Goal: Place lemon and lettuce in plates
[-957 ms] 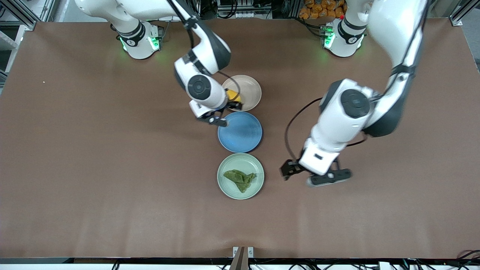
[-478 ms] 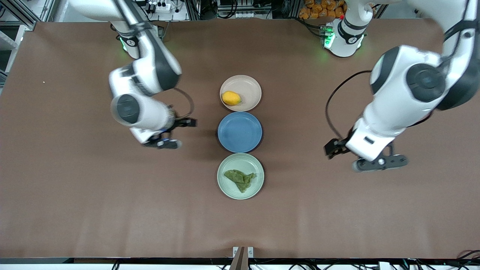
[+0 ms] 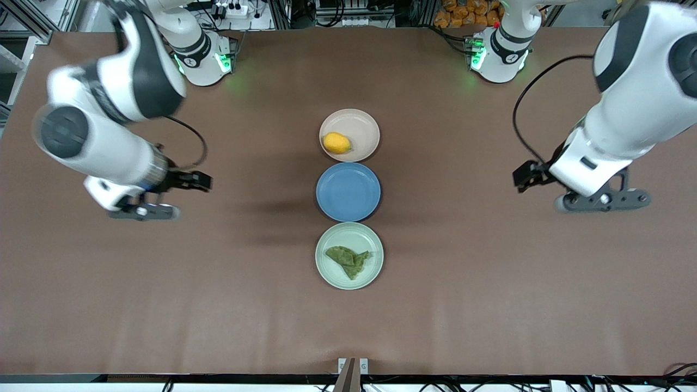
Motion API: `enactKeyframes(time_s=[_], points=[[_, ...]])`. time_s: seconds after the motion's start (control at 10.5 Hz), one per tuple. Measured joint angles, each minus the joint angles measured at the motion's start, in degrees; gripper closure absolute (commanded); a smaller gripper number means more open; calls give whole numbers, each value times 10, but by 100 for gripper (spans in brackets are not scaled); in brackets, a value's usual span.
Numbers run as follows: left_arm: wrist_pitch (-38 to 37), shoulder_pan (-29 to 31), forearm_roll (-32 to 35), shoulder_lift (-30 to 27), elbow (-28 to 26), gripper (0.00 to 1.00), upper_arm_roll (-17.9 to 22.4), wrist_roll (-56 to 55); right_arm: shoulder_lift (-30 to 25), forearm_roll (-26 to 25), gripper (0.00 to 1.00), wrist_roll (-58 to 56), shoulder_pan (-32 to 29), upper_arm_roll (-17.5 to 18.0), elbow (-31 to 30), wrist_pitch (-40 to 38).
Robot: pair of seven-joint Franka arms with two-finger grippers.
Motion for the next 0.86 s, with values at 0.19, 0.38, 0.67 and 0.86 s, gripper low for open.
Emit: enactKeyframes(time_s=[0.19,0.38,0.67,0.86], points=[[-26,17,0,-24,-1,0,0,5,-28,-2,0,-25,-16,-1,47,-58],[-40,35,-1,-44,-3,0,0,15,-35,-3,0,-83,-39,-1,82,-84],[-44,49,-11,-70,-27,0,16,53,-35,-30,0,-134,-56,-2,88,-90],[-44,48,-14,-80,-40,0,30,56,-37,-58,0,-135,-56,-1,90,-90]])
